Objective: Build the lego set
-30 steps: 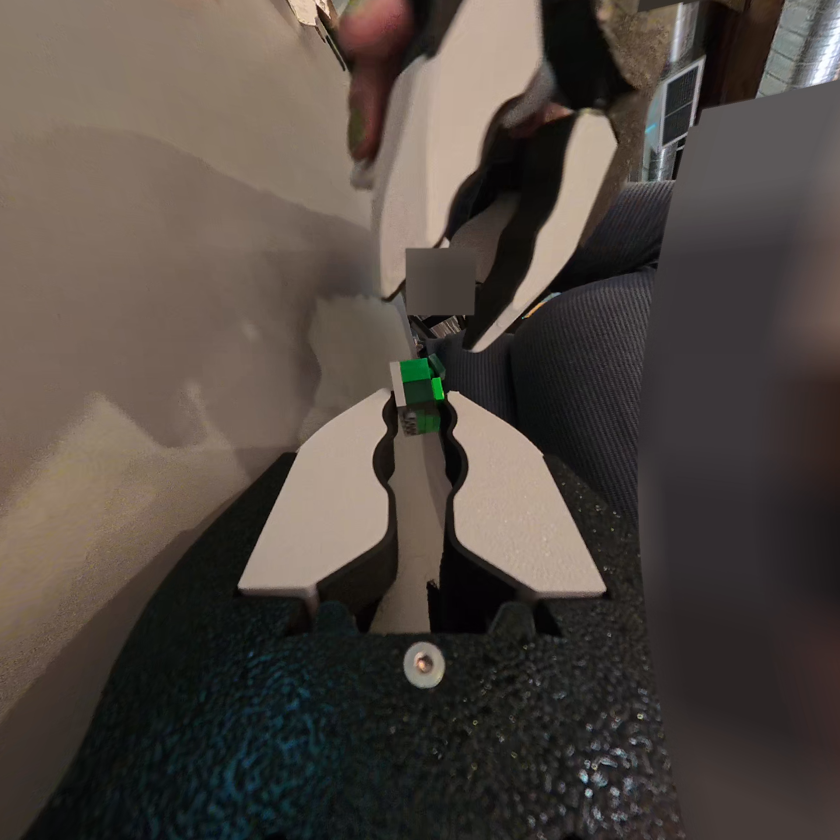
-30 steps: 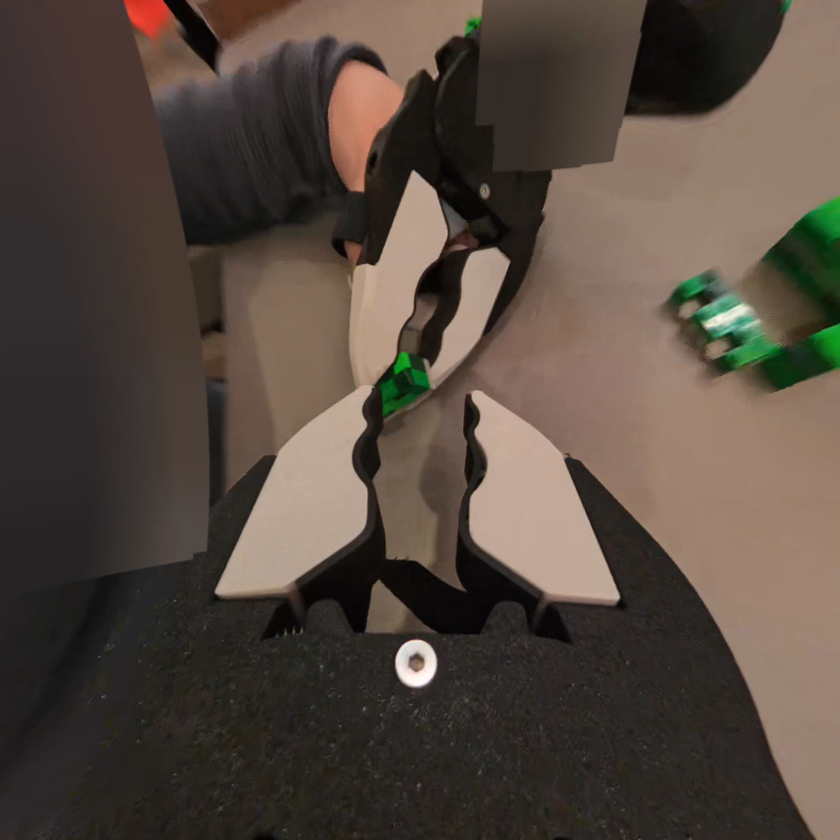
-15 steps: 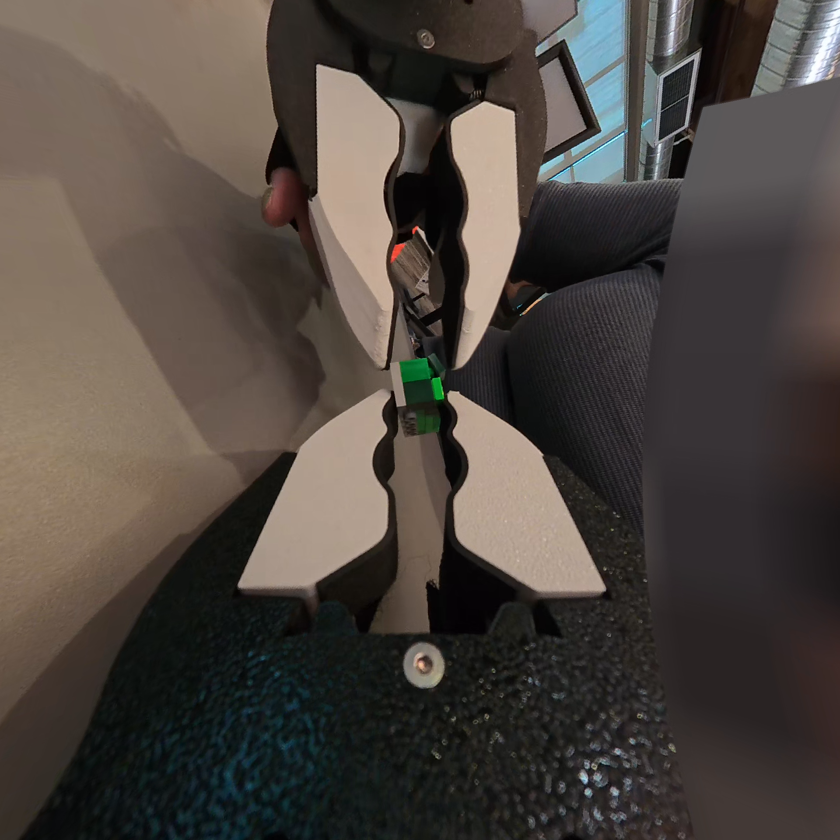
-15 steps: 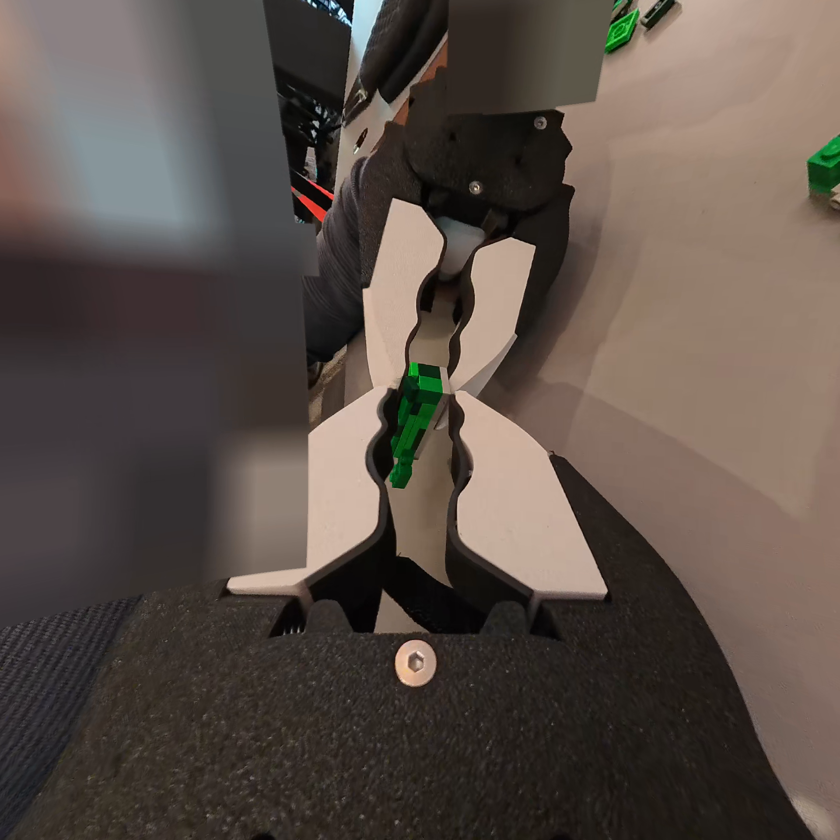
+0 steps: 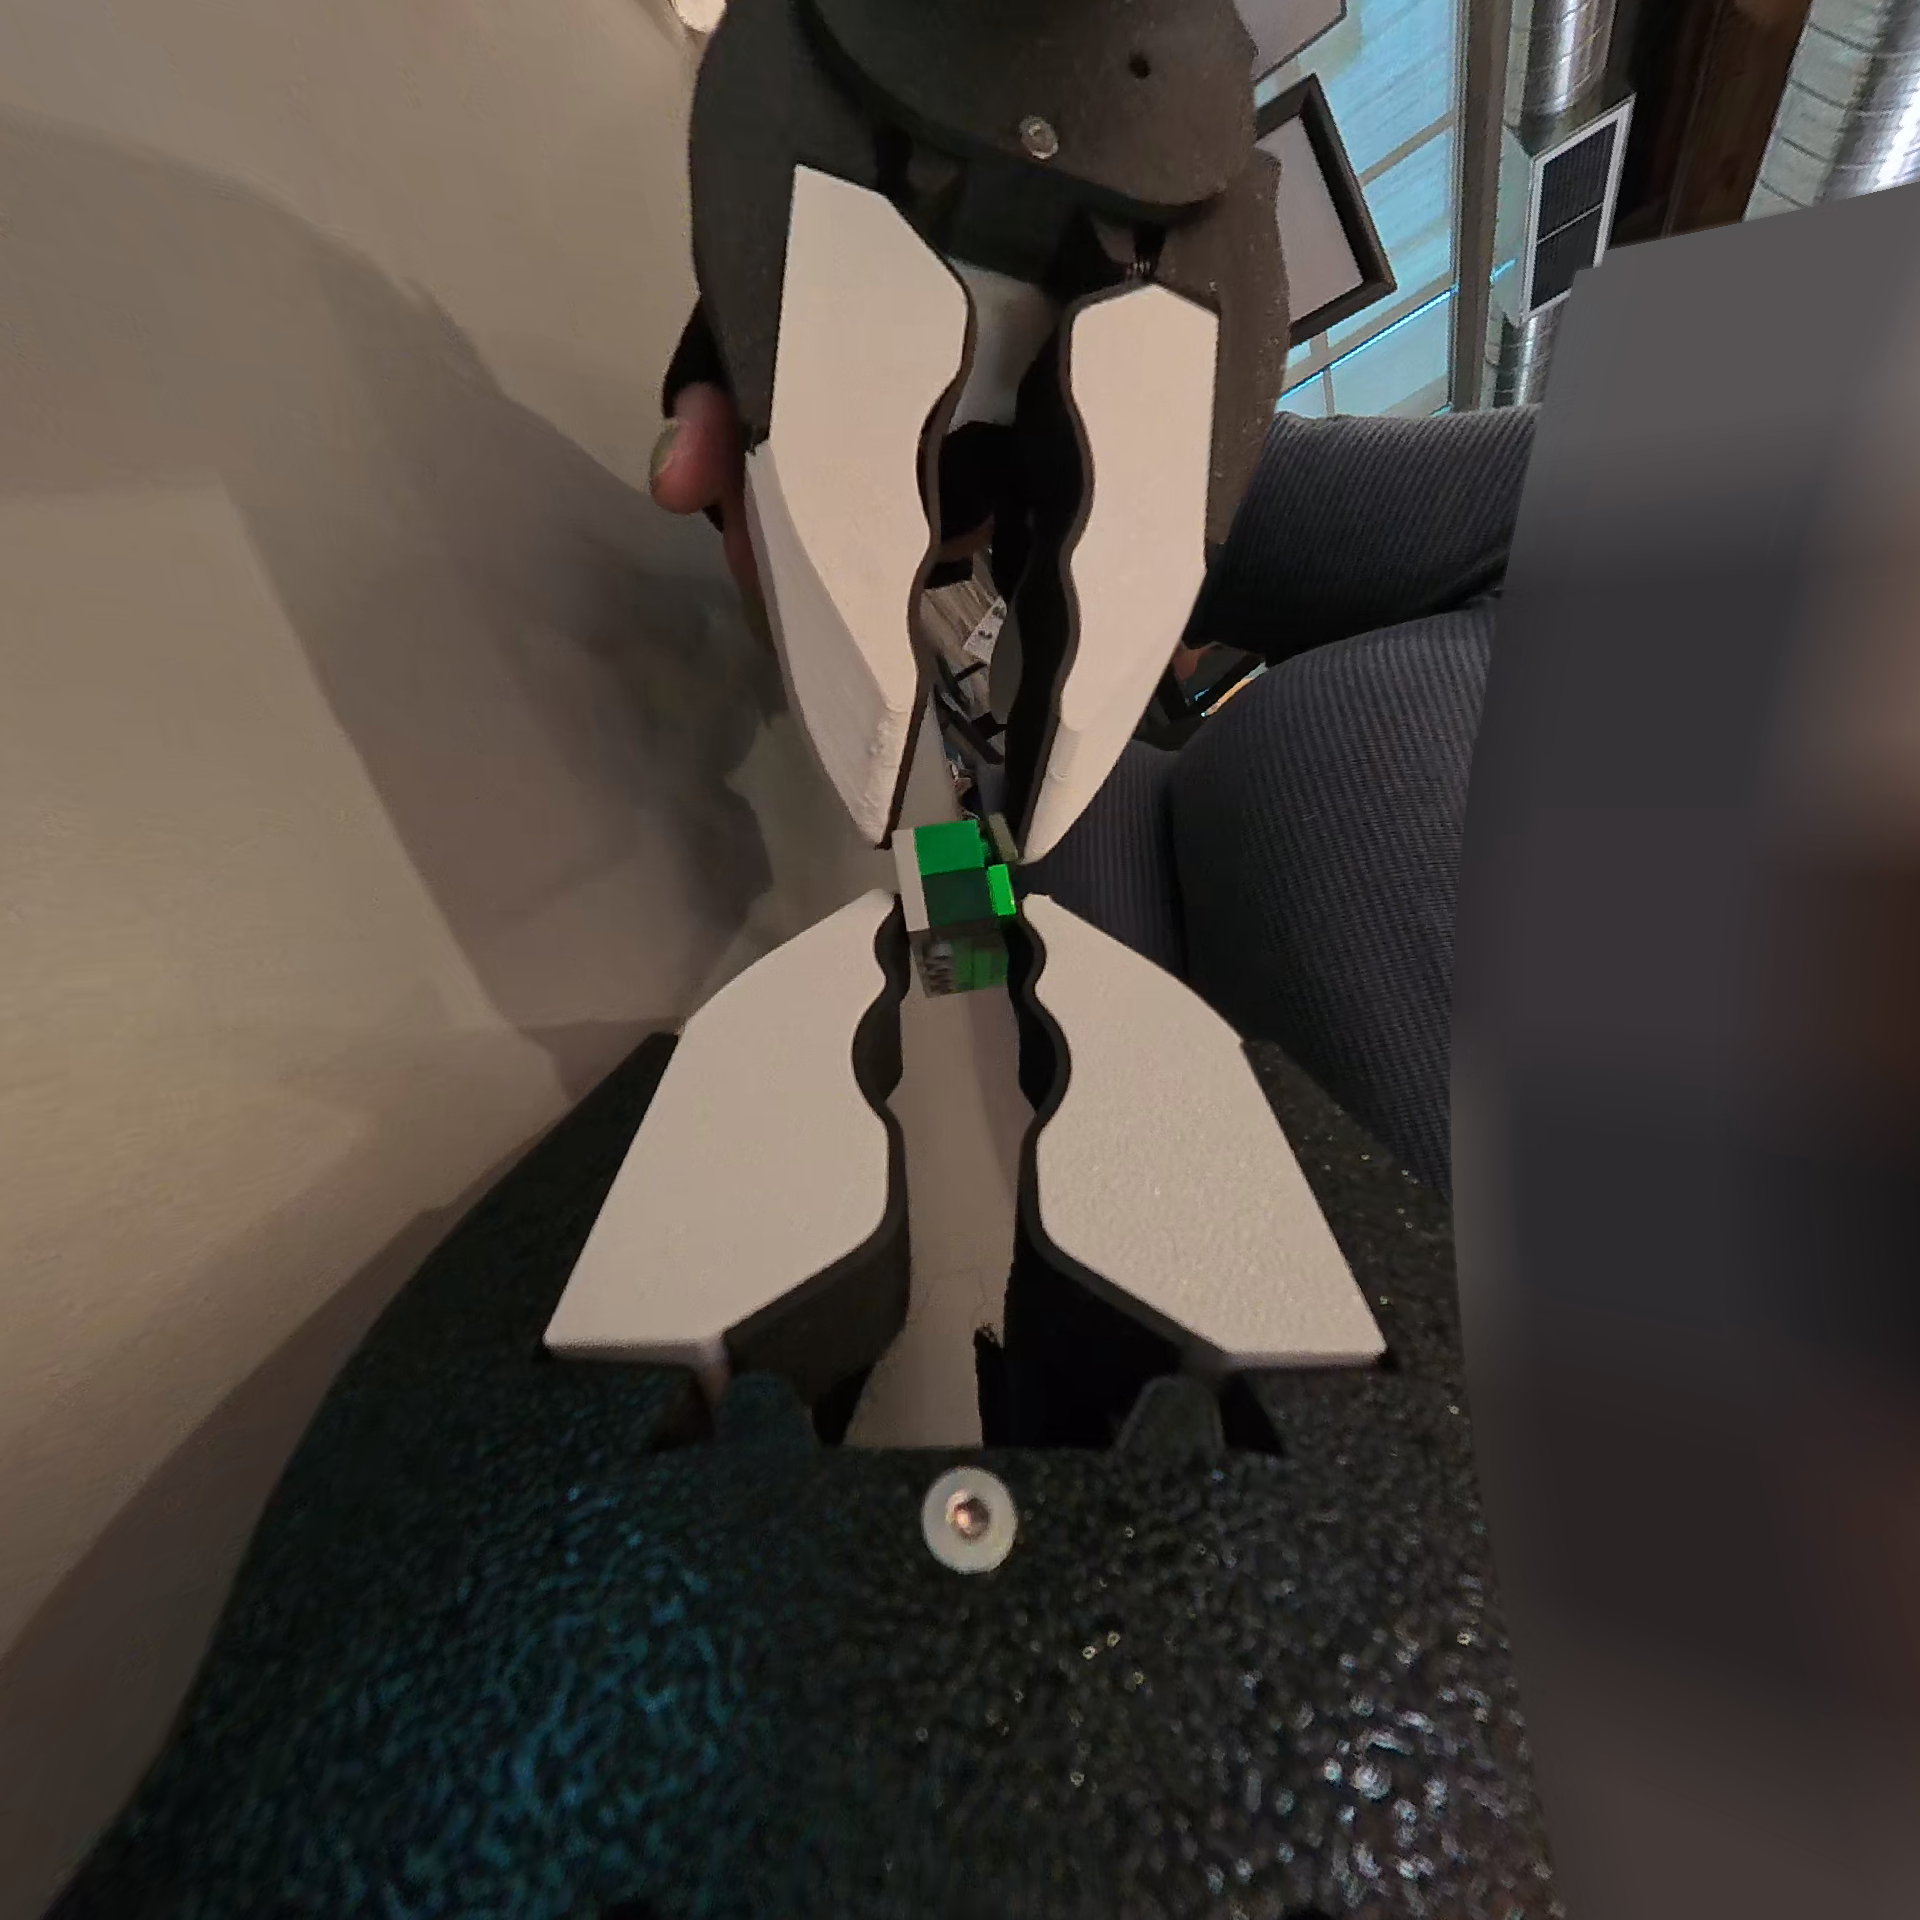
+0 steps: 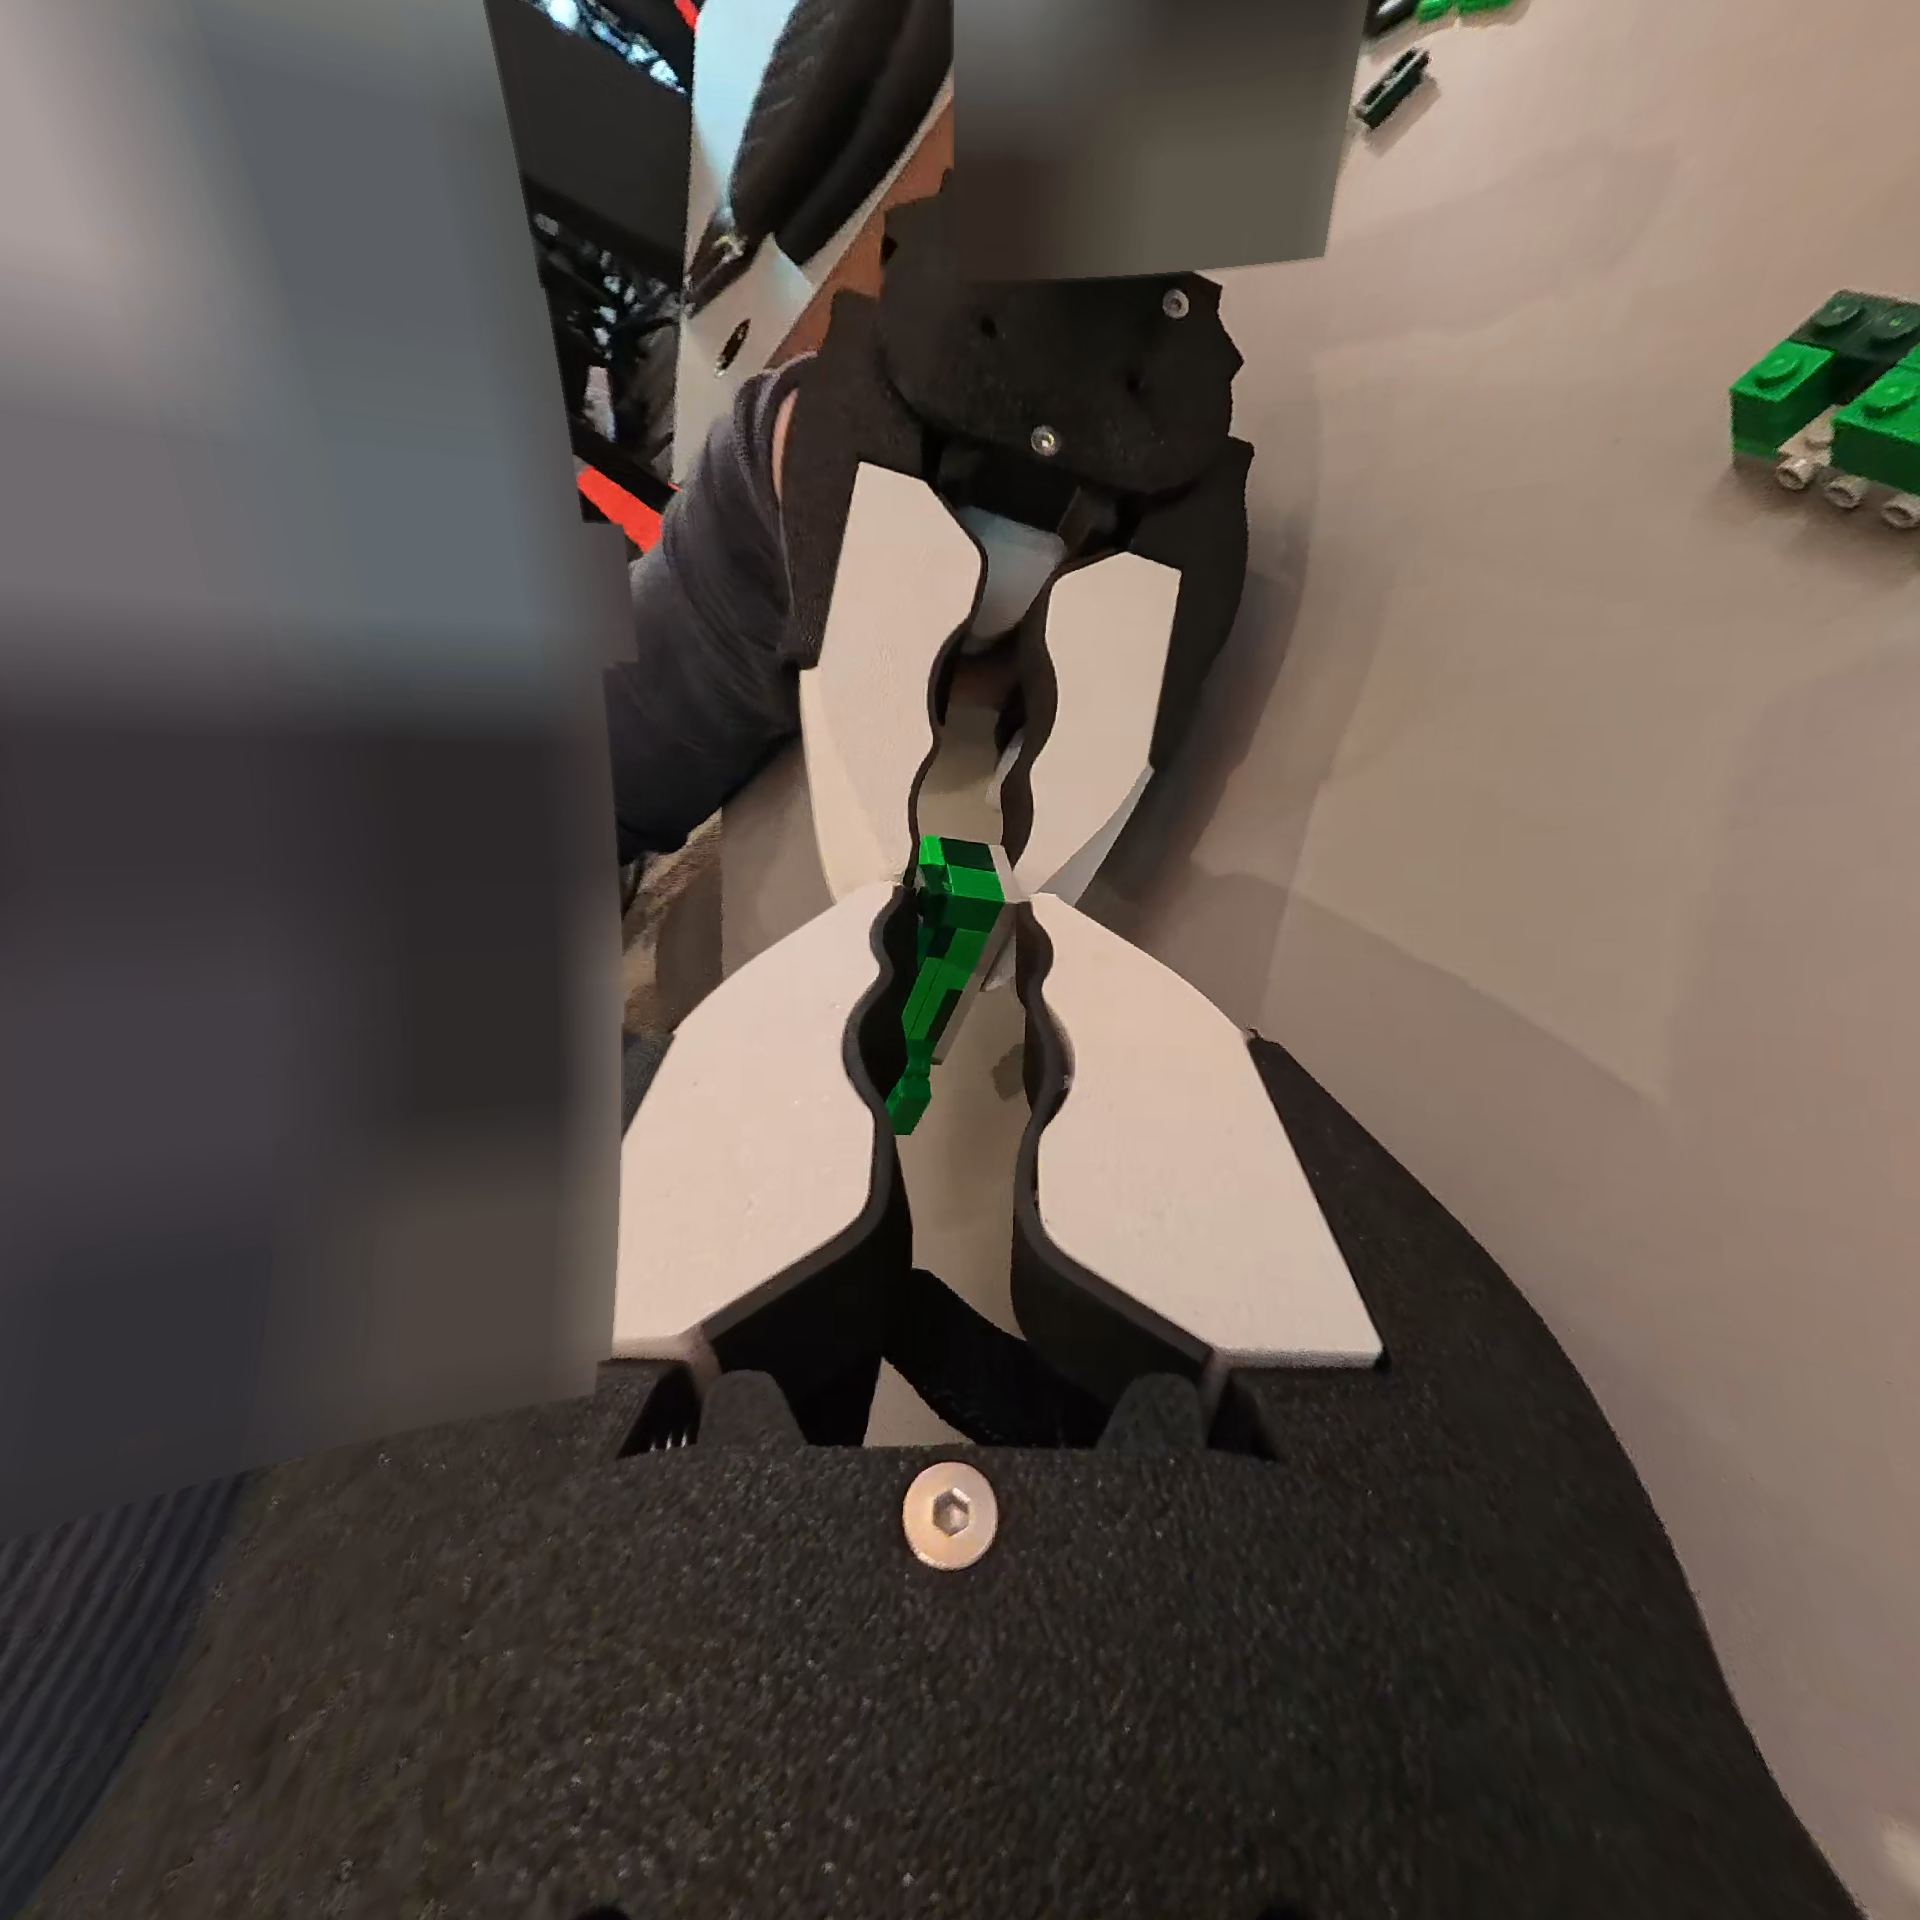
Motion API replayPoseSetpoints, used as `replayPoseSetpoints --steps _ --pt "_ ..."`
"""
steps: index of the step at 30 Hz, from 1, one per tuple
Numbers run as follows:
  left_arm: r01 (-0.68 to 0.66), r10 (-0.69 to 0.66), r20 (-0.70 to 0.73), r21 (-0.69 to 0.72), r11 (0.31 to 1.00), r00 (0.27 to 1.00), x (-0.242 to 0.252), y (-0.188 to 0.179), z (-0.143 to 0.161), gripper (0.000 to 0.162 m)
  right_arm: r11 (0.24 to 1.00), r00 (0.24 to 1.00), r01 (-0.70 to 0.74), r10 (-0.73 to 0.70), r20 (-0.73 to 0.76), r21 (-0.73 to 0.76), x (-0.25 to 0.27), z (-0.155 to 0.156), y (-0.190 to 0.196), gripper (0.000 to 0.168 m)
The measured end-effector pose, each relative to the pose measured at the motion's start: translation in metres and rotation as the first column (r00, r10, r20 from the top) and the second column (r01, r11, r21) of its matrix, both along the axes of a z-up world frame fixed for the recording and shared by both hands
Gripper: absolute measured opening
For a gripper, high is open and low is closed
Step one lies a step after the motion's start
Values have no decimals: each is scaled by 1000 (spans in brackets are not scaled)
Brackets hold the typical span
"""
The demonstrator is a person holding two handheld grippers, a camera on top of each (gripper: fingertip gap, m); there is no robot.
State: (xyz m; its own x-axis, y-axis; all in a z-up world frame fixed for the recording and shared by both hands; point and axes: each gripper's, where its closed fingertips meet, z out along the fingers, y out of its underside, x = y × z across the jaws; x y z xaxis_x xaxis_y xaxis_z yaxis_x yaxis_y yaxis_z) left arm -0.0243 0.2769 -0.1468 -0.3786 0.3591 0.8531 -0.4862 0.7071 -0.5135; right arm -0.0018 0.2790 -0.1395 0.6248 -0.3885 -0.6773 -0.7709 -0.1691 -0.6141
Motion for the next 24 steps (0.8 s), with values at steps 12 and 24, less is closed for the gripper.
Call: replayPoseSetpoints --steps 12,24 --pt "3 -3 42 15 1000 999 -1 0 -5 17 992 996 81 -77 46 -96 -3 -4 -1 15" --pt "12 -13 58 9 1000 998 -2 1 -6 17 997 996 44 -39 76 -66 -8 1 1 0"
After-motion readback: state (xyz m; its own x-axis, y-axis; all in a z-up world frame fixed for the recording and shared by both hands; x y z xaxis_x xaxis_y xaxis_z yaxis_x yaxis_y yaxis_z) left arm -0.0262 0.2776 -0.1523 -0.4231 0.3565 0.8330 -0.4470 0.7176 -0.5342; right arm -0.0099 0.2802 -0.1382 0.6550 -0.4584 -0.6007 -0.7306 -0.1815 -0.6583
